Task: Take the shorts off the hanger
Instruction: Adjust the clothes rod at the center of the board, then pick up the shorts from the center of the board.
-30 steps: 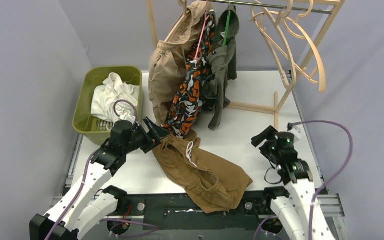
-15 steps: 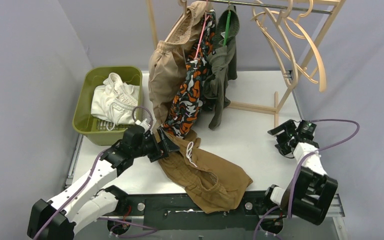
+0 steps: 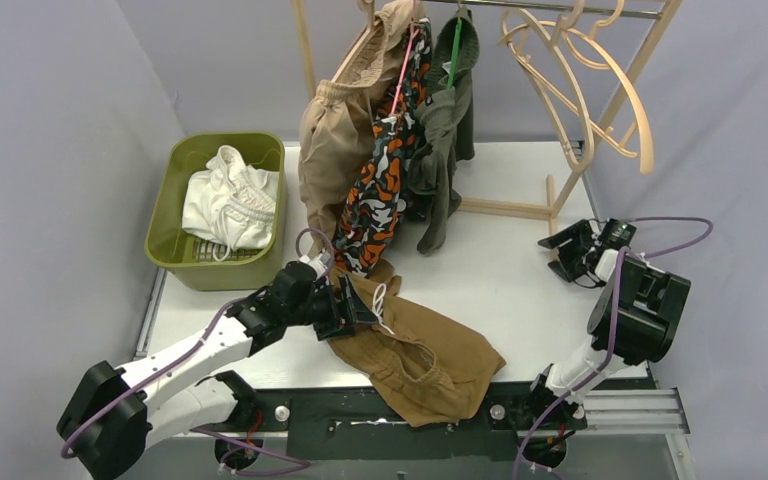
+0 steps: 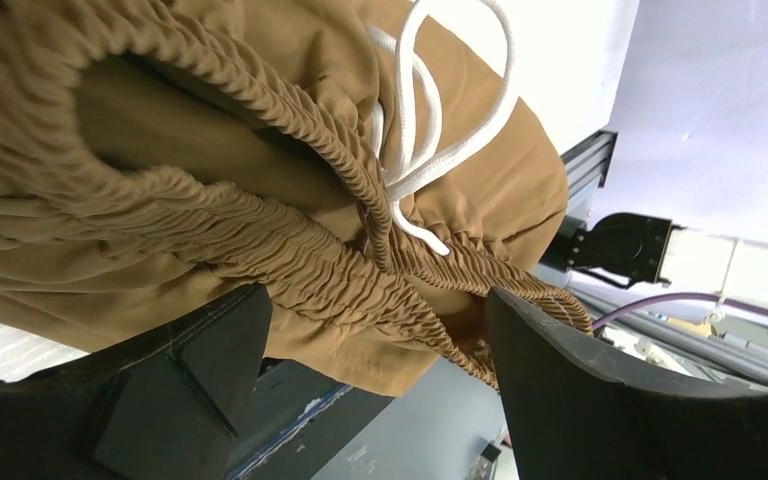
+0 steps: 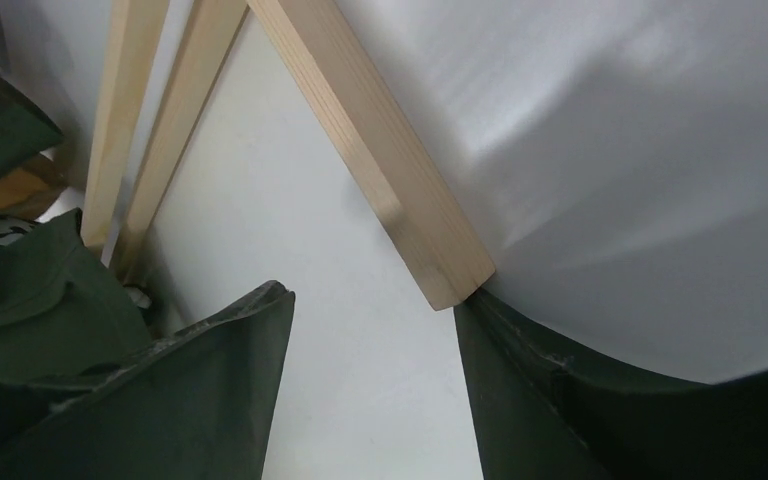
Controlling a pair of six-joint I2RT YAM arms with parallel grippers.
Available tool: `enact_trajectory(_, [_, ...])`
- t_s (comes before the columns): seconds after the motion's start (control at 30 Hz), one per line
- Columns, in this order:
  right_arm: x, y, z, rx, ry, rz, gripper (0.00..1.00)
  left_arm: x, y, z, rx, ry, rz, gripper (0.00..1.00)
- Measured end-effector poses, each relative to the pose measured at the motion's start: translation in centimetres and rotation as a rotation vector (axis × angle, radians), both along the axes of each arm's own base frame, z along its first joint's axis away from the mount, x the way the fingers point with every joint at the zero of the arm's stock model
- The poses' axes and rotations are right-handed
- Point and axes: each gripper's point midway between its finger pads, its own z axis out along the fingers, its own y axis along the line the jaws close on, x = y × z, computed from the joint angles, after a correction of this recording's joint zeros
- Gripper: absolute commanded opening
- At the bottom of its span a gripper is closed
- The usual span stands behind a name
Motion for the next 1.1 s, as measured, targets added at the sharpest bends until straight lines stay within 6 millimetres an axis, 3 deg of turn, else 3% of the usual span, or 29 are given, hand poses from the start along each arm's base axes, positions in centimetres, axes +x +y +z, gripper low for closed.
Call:
enact_trajectory(0.2, [3.6, -1.7, 0.2, -0.013, -0.050, 0.018, 0.63, -0.8, -1.2, -1.1, 0.011, 0.030, -0.037, 0.79])
enact_trajectory(0.3, [4.3, -2.0, 0.3, -0.017, -0.060, 0.030, 0.70, -0.5, -1.5, -1.3, 0.010, 0.028, -0.033, 0.79])
enact_trajectory(0.4, [4.3, -1.5, 0.6, -0.035, -0.068, 0.056, 0.75, -0.2, -1.6, -1.7, 0.020, 0.034, -0.019, 0.79])
enact_trajectory(0.53, [1.2, 0.6, 1.0, -0.066, -0.056, 0.092, 0.75, 0.1, -1.4, -2.5, 0.047, 0.048, 0.012, 0.79])
enact_trajectory(0.63, [-2.0, 3.3, 2.2, -0.074, -0.072, 0.138, 0.74, 0.3, -1.2, -2.7, 0.062, 0.052, 0.041, 0.78])
enact_trajectory(0.73, [-3.8, 7.1, 3.8, -0.083, -0.126, 0.229, 0.71, 0.2, -1.3, -2.6, 0.075, 0.041, 0.073, 0.79])
enact_trajectory(0.8, [-5.1, 11.2, 4.6, -0.100, -0.155, 0.331, 0.68, -0.4, -1.7, -2.4, 0.075, 0.030, 0.072, 0.79])
enact_trajectory(0.93, [-9.3, 20.4, 7.6, -0.107, -0.296, 0.583, 0.51, -1.2, -2.4, -2.2, 0.066, 0.043, 0.081, 0.79])
enact_trajectory(1.0, [-11.6, 23.3, 8.8, -0.074, -0.366, 0.668, 0.48, -1.3, -2.4, -2.3, 0.059, 0.050, 0.101, 0.79])
enact_trajectory(1.1, [-14.2, 26.1, 9.0, -0.026, -0.390, 0.767, 0.45, -1.5, -2.2, -2.6, 0.050, 0.062, 0.126, 0.79])
